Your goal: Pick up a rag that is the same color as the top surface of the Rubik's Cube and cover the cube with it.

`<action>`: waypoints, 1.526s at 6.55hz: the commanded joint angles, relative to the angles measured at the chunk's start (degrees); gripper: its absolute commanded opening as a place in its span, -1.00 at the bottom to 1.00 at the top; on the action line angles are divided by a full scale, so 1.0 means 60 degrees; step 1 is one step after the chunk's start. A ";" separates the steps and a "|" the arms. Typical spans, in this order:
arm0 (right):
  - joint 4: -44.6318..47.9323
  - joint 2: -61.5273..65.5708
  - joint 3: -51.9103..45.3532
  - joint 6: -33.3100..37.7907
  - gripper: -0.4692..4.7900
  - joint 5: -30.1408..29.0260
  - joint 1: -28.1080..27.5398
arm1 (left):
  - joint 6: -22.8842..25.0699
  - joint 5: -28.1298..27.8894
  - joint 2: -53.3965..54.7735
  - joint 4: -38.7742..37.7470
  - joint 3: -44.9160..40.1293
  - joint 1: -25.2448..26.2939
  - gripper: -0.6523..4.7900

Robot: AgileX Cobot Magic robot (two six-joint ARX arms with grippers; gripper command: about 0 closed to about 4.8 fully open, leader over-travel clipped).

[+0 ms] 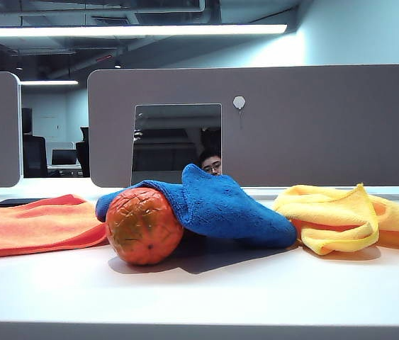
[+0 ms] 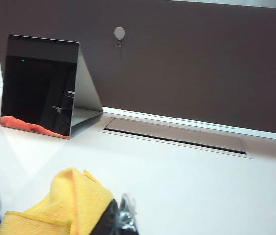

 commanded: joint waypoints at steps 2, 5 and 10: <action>0.0098 0.0004 -0.0011 -0.0058 -0.84 -0.0255 -0.0004 | -0.0313 -0.0583 0.0000 0.0251 0.0015 0.0390 -0.78; 0.0062 0.0004 -0.0011 -0.0058 -0.84 -0.0328 0.0000 | -0.1566 0.3832 0.0000 0.0648 0.0022 0.4929 -0.78; 0.0062 0.0004 -0.0011 -0.0058 -0.84 -0.0328 0.0007 | -0.1424 0.3381 0.0000 0.0484 0.0025 0.3093 -0.78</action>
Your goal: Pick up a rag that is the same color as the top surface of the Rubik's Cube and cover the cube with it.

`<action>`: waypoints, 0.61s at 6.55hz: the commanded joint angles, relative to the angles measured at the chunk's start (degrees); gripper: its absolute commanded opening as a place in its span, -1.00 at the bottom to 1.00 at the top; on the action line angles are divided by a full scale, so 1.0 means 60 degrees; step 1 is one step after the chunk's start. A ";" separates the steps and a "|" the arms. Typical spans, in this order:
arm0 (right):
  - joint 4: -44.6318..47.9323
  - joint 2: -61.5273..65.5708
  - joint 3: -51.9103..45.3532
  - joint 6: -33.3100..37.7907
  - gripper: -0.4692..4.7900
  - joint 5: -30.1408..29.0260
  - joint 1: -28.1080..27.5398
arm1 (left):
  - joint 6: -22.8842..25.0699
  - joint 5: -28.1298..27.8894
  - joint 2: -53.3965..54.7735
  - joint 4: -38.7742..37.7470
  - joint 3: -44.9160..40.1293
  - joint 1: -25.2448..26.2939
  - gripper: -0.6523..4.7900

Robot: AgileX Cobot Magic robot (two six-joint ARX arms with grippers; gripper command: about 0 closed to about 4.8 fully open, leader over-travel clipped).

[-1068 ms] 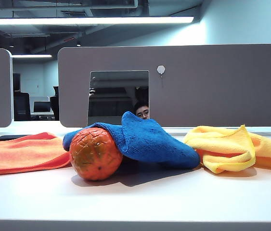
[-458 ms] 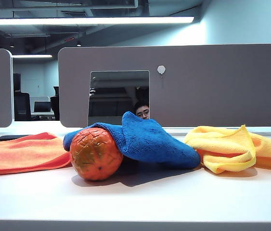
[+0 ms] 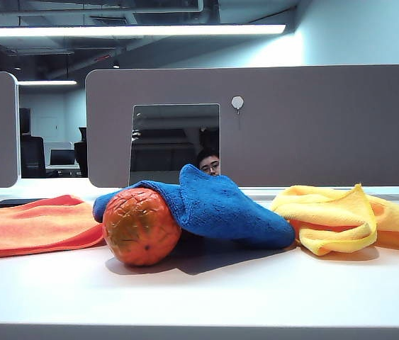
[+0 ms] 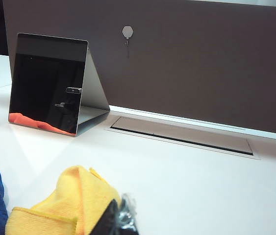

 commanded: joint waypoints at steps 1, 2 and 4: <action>0.0127 0.0004 -0.0011 -0.0025 -0.84 -0.0018 0.0007 | -0.0160 0.0182 0.0000 0.0073 0.0022 -0.0029 -0.78; 0.0127 0.0004 -0.0011 -0.0025 -0.84 -0.0018 0.0004 | -0.0160 0.0178 0.0000 -0.0022 0.0022 -0.0029 -0.78; 0.0127 0.0004 -0.0011 -0.0029 -0.84 -0.0015 0.0004 | -0.0142 0.0087 0.0000 -0.0142 0.0022 -0.0033 -0.78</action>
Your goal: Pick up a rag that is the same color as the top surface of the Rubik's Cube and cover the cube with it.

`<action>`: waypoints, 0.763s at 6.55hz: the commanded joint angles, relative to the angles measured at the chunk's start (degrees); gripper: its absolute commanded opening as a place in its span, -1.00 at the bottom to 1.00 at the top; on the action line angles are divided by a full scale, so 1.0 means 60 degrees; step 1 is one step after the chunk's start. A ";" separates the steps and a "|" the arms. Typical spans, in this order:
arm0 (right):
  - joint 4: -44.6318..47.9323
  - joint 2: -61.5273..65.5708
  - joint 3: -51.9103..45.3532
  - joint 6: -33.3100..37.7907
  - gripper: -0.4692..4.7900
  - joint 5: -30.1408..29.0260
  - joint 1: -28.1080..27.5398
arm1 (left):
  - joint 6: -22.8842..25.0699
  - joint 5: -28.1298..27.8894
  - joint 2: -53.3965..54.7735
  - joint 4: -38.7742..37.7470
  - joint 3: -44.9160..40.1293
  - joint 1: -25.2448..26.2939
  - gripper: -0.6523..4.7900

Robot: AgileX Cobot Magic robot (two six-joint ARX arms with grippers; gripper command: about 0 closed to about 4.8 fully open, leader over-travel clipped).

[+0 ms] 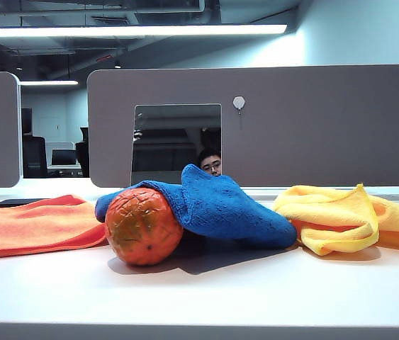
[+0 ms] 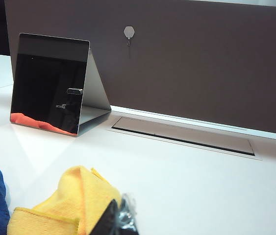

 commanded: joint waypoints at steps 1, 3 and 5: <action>0.0127 0.0004 -0.0015 -0.0036 -0.84 -0.0011 0.0004 | -0.0025 -0.0044 0.0000 0.0095 0.0025 -0.0040 -0.78; 0.0124 0.0004 -0.0015 -0.0153 -0.84 0.0095 -0.0007 | 0.0055 -0.0415 -0.0004 0.0051 0.0022 -0.0703 -0.78; 0.0131 0.0004 -0.0015 -0.0353 -0.84 0.0925 -0.0029 | 0.0157 -0.0900 -0.0004 -0.0007 0.0022 -0.1188 -0.78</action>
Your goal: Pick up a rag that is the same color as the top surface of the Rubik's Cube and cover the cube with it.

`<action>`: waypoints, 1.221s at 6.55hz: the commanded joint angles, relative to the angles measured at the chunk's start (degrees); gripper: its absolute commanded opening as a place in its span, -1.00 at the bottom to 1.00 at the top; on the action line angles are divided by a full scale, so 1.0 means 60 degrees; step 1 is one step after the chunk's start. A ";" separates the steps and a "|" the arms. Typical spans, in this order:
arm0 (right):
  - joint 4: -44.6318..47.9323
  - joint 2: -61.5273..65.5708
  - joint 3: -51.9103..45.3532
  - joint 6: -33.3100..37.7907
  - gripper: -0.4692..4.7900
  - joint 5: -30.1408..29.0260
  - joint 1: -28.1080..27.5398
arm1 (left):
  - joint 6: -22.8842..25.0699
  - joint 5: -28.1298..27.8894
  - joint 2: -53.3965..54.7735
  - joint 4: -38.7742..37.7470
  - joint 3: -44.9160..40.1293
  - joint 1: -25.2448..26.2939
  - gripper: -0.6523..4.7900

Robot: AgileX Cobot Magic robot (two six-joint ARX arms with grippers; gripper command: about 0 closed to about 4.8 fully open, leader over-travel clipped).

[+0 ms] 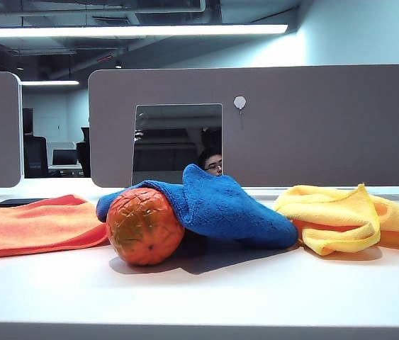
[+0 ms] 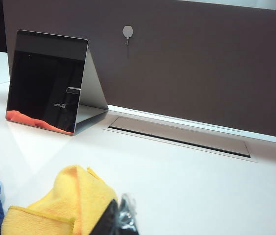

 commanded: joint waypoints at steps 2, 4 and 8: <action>0.0288 0.0004 -0.0011 -0.0036 -0.84 -0.0047 -0.1381 | 0.0007 -0.0073 0.0000 0.0066 0.0018 0.0000 -0.78; 0.0364 0.0004 -0.0011 0.0044 -0.84 -0.0525 -0.1647 | 0.0000 -0.0080 0.0000 0.0066 0.0018 0.0000 -0.78; 0.0346 0.0004 -0.0011 0.0248 -0.84 0.0583 -0.1650 | 0.0007 -0.0120 0.0000 0.0058 0.0018 0.0000 -0.78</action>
